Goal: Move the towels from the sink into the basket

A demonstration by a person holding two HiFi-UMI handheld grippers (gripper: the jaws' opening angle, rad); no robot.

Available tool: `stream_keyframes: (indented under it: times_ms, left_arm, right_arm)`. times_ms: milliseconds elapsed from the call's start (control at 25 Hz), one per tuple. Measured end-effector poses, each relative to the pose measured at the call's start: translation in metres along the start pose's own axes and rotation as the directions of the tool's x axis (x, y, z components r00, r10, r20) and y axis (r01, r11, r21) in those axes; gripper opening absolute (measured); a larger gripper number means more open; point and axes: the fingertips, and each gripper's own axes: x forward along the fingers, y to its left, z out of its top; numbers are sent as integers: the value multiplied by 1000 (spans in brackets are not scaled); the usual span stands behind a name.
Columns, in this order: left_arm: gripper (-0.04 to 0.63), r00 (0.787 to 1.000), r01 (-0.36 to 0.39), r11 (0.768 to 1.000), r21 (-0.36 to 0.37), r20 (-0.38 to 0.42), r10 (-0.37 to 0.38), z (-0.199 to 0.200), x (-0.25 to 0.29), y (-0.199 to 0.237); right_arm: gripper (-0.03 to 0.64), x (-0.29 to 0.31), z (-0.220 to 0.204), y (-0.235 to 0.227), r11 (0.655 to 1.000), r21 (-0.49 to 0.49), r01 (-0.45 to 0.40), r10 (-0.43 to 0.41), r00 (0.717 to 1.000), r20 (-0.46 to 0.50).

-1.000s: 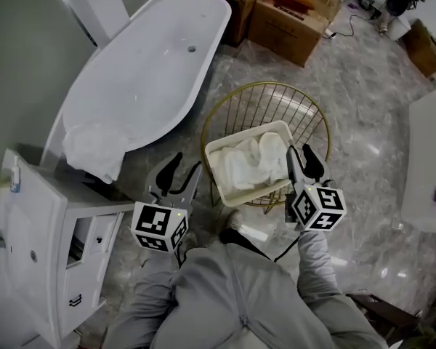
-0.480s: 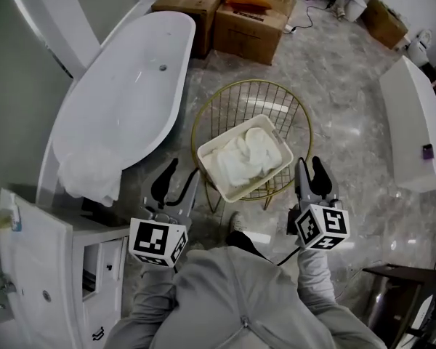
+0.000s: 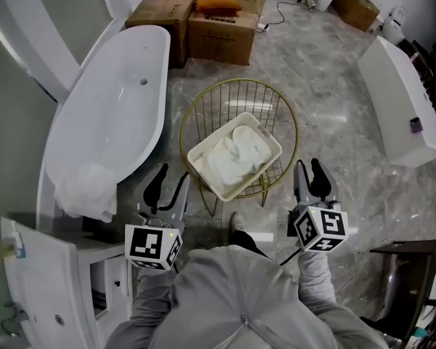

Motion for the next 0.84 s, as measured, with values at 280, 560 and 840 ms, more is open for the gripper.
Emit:
stream_keyframes:
  times_ms: [280, 560, 840]
  left_arm:
    - [230, 1000, 24, 999, 35, 5, -24, 4, 2, -5]
    - [230, 1000, 20, 1000, 17, 0, -20, 0, 0, -2]
    - [230, 1000, 16, 1000, 12, -11, -16, -3, 1, -1]
  right_arm:
    - [158, -7, 4, -1, 999, -23, 28, -27, 1000, 12]
    - [158, -8, 2, 1, 999, -40, 31, -31, 999, 9]
    - [158, -5, 1, 2, 999, -42, 27, -27, 1000, 4]
